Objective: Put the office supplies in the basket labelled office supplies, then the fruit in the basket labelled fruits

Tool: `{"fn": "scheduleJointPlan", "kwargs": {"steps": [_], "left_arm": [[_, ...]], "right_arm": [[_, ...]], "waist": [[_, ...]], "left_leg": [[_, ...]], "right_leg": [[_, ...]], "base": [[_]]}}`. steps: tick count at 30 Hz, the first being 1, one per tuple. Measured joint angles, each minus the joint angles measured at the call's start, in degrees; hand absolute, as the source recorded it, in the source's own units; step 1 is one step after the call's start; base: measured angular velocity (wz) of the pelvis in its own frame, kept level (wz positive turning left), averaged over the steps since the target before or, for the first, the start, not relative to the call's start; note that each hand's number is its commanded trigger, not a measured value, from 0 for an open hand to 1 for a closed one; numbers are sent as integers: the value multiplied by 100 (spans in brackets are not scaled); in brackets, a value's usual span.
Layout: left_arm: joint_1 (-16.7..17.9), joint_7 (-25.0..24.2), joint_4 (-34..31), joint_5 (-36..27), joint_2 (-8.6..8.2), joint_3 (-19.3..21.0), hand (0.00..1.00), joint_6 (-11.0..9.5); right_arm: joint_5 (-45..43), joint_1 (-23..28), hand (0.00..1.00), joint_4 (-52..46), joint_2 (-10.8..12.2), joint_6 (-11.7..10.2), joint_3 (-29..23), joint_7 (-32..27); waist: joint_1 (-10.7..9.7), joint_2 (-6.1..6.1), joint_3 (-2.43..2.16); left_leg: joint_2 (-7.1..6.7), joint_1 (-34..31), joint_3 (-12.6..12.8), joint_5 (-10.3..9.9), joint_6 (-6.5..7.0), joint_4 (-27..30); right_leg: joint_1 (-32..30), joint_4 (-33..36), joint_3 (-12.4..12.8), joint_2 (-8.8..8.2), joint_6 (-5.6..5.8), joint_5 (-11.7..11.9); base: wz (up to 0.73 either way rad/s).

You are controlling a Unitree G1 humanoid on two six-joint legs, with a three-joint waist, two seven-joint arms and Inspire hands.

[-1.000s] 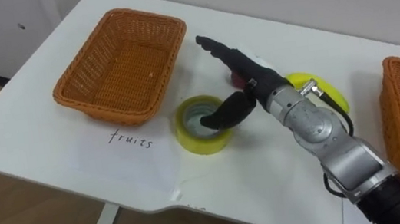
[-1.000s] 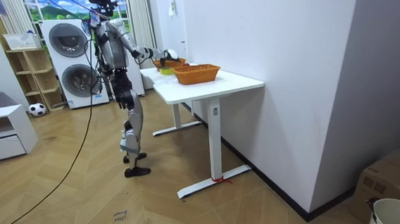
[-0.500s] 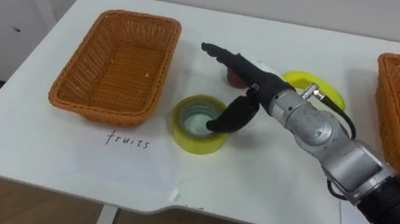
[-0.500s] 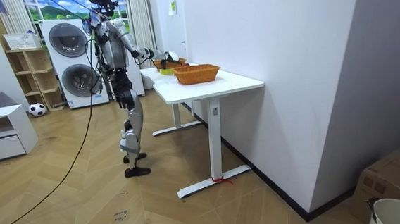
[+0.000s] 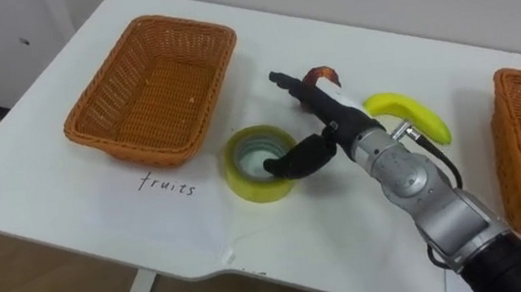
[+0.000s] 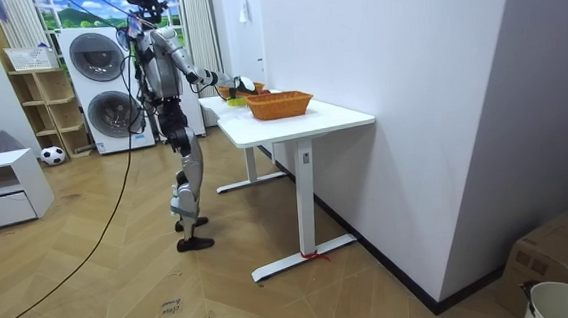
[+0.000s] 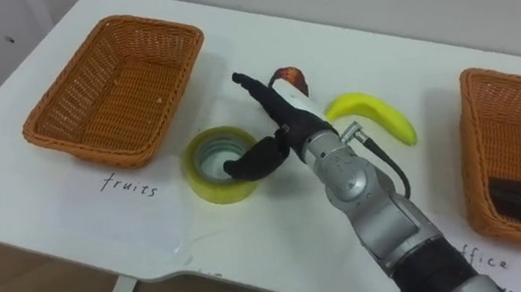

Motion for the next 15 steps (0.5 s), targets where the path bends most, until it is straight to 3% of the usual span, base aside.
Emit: {"fn": "scheduleJointPlan", "kwargs": {"steps": [10, 15], "left_arm": [[54, 1, 0, 1, -4, -2, 0, 34], [51, 1, 4, 1, -4, -11, 0, 34]], "right_arm": [[-52, 0, 0, 0, 84, 66, 16, 82], [-39, -1, 0, -5, 106, 66, 14, 88]], "waist": [[16, -28, -14], [20, -77, 15]], "left_leg": [[2, 11, 6, 0, 0, -8], [5, 20, 12, 0, -1, -25]], "right_leg": [[-4, 0, -9, 2, 0, 0], [-5, 0, -11, 4, 0, 0]], "base": [[0], [0]]}}
